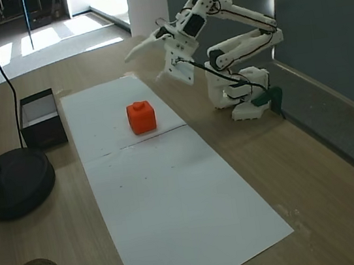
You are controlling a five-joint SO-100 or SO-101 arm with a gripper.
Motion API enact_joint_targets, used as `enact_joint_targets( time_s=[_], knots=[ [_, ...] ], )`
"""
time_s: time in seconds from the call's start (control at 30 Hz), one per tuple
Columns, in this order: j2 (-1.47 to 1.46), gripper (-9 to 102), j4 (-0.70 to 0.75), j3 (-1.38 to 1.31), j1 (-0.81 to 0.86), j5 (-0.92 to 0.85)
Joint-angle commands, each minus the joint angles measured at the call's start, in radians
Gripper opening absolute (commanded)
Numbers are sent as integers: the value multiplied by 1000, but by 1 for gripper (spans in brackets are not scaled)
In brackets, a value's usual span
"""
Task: Grab a orange square and put it in the box.
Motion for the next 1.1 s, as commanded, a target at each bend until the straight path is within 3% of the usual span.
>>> enact_joint_targets(
  time_s=[0.0,0.3,0.77,1.07],
  knots=[
    [-273,37,26,-189,20,-11],
    [-738,36,37,-348,69,-12],
    [-920,36,-49,-345,64,-12],
    [-1037,17,-107,-387,58,-12]
  ],
)
